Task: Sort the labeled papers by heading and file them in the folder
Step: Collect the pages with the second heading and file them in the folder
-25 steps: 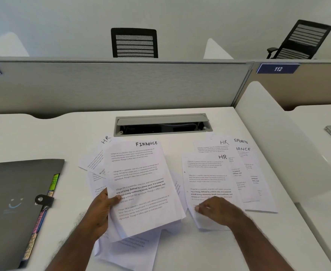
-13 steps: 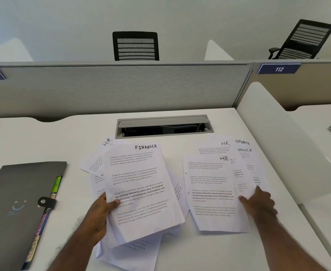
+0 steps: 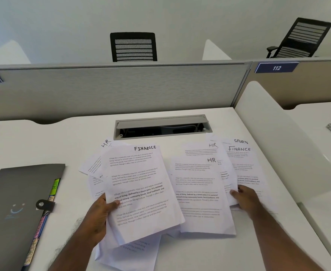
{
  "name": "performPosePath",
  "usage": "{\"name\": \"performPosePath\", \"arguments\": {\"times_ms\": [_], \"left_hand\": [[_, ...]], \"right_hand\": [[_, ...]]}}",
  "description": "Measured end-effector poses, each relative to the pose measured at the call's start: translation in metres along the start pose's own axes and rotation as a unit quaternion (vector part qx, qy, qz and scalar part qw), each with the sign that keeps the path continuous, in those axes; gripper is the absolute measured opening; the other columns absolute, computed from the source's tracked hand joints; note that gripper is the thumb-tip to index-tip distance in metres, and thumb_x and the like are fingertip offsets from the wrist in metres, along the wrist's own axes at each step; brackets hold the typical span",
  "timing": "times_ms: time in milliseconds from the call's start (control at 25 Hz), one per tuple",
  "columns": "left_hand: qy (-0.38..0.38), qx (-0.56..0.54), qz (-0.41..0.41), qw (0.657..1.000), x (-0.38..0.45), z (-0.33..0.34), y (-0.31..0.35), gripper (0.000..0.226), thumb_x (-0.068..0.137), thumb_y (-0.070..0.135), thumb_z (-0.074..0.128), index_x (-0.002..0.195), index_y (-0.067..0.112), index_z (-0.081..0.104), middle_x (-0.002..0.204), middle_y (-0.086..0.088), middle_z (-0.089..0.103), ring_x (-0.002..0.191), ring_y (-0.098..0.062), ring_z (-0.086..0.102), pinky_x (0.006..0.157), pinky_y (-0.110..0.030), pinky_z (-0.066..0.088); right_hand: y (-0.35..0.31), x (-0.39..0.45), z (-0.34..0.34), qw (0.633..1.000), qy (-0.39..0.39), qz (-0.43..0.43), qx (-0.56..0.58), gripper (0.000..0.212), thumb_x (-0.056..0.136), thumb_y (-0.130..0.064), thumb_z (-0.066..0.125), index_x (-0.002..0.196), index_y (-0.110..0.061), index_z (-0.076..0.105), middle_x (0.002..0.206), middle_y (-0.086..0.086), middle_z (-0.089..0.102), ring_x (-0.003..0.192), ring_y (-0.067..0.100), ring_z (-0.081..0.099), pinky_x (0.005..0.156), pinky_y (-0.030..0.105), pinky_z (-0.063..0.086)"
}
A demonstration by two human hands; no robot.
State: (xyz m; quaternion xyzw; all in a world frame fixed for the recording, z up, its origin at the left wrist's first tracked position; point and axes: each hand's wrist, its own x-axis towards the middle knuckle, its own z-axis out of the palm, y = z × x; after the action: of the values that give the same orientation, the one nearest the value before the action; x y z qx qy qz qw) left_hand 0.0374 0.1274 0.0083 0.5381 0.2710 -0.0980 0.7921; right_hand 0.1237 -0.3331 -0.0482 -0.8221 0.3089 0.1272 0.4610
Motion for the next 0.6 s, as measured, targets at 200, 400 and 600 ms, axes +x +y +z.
{"name": "performPosePath", "arguments": {"times_ms": [200, 400, 600], "left_hand": [[-0.003, 0.003, 0.007, 1.000, -0.001, 0.001, 0.000, 0.039, 0.091, -0.009, 0.054, 0.123, 0.012, 0.064, 0.112, -0.010, 0.076, 0.097, -0.028, 0.073, 0.065, -0.031, 0.063], [-0.007, 0.002, 0.007, 1.000, -0.001, -0.003, -0.001, 0.038, 0.092, -0.009, 0.053, 0.121, 0.012, 0.064, 0.109, -0.010, 0.077, 0.092, -0.026, 0.075, 0.064, -0.031, 0.062], [-0.010, 0.007, 0.007, 1.000, 0.003, 0.000, -0.003, 0.040, 0.092, -0.009, 0.053, 0.125, 0.011, 0.063, 0.113, -0.011, 0.076, 0.100, -0.030, 0.073, 0.071, -0.035, 0.063]], "right_hand": [[-0.015, -0.022, -0.005, 0.964, 0.194, 0.002, -0.181, 0.042, 0.091, -0.041, 0.055, 0.129, -0.022, 0.057, 0.129, 0.017, 0.056, 0.119, 0.039, 0.050, 0.099, 0.050, 0.038], [0.007, -0.021, -0.028, 0.946, 0.194, 0.126, -0.229, 0.075, 0.084, -0.043, 0.064, 0.145, -0.018, 0.029, 0.146, 0.018, 0.036, 0.131, 0.039, 0.035, 0.104, 0.057, 0.030], [0.007, -0.016, -0.043, 0.950, 0.198, 0.154, -0.185, 0.071, 0.078, -0.030, 0.074, 0.138, -0.012, 0.039, 0.135, 0.022, 0.045, 0.124, 0.041, 0.042, 0.101, 0.054, 0.036]]}}
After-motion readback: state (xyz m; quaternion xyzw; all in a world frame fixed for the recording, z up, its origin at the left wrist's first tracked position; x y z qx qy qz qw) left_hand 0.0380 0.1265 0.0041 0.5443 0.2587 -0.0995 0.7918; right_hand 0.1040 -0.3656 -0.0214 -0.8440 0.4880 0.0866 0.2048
